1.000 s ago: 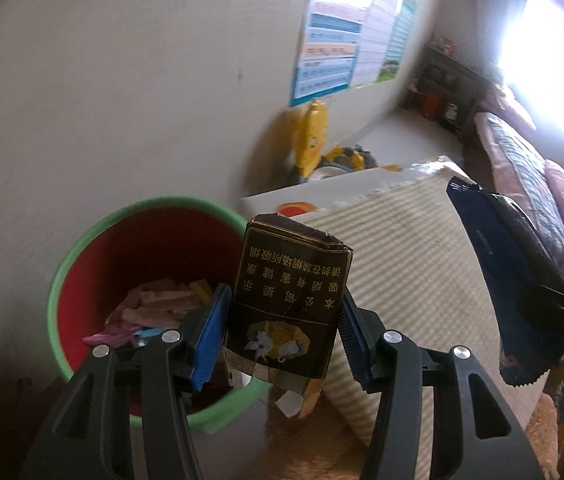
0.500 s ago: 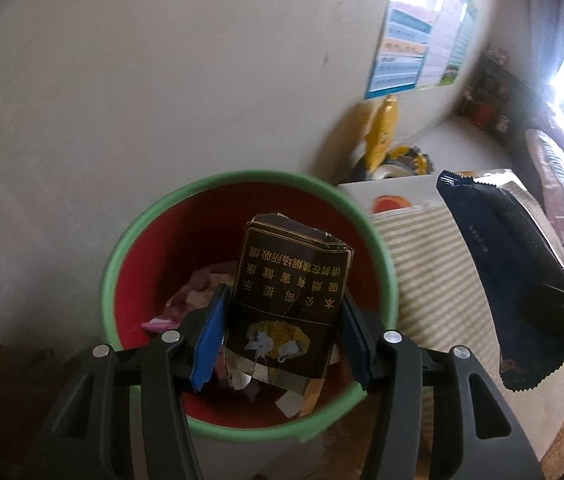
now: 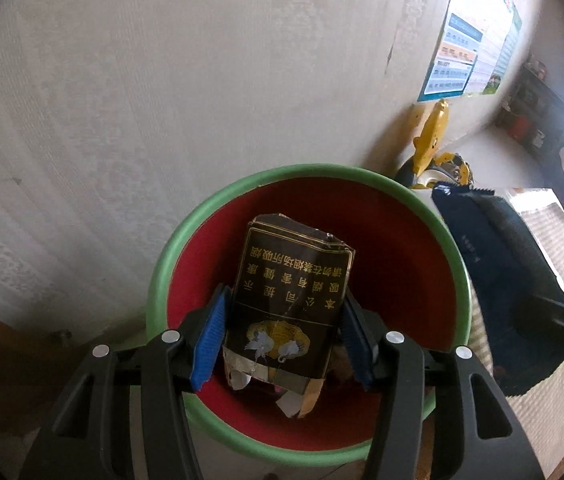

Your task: Collect trash

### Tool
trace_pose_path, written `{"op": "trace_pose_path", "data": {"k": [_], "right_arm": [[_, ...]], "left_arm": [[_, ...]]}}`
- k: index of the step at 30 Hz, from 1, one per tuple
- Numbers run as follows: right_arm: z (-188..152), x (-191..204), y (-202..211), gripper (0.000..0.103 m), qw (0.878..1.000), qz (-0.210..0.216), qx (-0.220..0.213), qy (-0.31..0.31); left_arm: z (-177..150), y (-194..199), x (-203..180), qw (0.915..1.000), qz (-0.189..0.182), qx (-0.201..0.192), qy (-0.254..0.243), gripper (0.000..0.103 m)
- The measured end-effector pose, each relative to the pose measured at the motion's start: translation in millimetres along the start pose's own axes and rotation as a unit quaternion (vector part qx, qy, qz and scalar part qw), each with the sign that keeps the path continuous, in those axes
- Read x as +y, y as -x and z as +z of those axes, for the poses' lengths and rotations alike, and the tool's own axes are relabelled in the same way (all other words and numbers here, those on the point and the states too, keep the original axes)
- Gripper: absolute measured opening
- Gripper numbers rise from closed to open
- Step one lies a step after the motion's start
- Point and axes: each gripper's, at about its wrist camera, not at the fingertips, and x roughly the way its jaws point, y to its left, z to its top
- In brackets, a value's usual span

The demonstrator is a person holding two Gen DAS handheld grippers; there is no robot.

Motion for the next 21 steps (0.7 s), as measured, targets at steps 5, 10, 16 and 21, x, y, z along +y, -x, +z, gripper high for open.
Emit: {"op": "trace_pose_path", "data": {"k": [5, 10, 16, 21], "right_arm": [[1, -1, -4, 0.022, 1.000, 0.006, -0.001, -0.004], [-3, -6, 2, 0.041, 1.000, 0.016, -0.007, -0.015], [-17, -23, 24, 0.041, 0.999, 0.021, -0.019, -0.041], [-46, -41, 72, 0.056, 0.996, -0.039, -0.070, -0.037]], "left_arm": [[-2, 1, -2, 0.9999, 0.002, -0.003, -0.010, 0.053], [0, 1, -7, 1.0000, 0.005, -0.003, -0.005, 0.069], [2, 5, -11, 0.9999, 0.008, -0.004, -0.005, 0.072], [-1, 23, -37, 0.9992, -0.020, -0.020, -0.027, 0.081]]}}
